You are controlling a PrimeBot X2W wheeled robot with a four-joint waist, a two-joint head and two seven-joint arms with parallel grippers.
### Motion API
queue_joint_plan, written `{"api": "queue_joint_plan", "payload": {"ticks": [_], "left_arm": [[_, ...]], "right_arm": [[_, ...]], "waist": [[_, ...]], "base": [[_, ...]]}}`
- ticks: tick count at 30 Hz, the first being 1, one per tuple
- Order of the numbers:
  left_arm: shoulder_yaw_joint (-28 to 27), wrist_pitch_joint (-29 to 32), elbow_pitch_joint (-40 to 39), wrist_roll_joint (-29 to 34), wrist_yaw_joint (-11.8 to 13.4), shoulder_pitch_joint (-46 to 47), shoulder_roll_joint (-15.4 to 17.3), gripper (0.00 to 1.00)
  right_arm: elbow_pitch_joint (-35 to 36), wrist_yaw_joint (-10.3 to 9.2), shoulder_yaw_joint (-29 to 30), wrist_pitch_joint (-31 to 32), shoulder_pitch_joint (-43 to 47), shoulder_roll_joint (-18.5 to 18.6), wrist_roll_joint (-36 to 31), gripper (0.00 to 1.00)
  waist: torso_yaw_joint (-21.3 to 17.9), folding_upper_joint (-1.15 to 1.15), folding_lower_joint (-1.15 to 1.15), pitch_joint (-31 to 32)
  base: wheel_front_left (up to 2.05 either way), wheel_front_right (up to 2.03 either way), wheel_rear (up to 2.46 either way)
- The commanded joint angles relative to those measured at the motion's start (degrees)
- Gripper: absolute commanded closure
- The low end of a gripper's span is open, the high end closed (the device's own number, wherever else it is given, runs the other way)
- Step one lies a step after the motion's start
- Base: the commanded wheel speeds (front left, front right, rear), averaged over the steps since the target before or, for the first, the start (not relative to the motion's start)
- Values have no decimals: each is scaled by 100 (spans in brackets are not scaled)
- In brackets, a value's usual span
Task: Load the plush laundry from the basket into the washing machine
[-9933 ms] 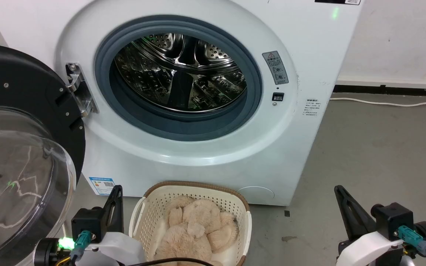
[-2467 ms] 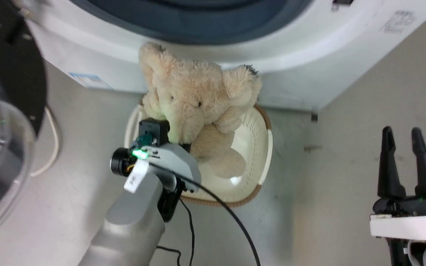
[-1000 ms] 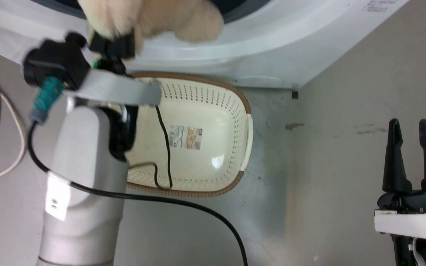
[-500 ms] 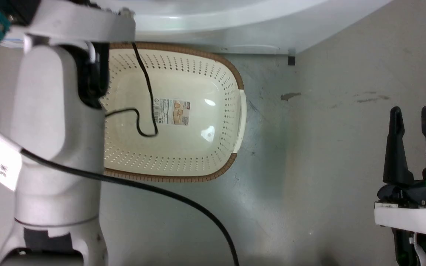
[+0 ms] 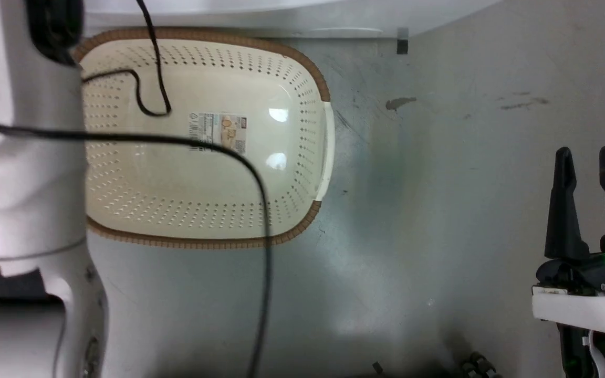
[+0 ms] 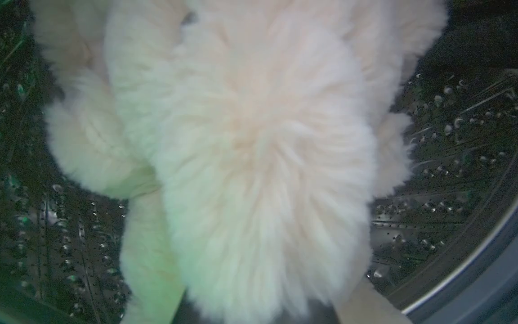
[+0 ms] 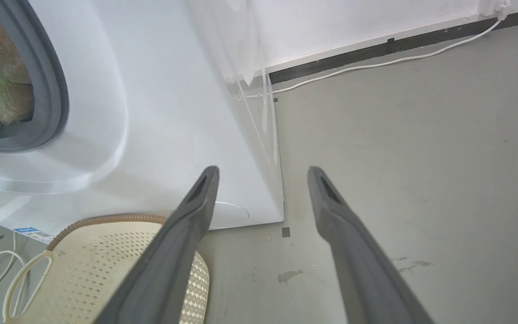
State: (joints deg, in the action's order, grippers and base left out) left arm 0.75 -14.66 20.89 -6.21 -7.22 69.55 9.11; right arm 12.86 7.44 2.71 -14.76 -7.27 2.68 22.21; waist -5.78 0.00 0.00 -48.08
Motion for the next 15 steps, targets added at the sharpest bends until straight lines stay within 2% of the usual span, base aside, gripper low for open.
{"api": "queue_joint_plan", "payload": {"ticks": [1, 15], "left_arm": [[-12, -34, 39, 8, -21, 239, 66, 100], [253, -34, 877, 3, -25, 1539, 680, 100]], "right_arm": [[33, 5, 3, -24, -39, 20, 42, 0], [53, 5, -131, -24, 79, 20, 214, 0]], "waist": [[-70, 0, 0, -81], [-454, 0, 0, -371]], "base": [[0, 0, 0], [0, 0, 0]]}}
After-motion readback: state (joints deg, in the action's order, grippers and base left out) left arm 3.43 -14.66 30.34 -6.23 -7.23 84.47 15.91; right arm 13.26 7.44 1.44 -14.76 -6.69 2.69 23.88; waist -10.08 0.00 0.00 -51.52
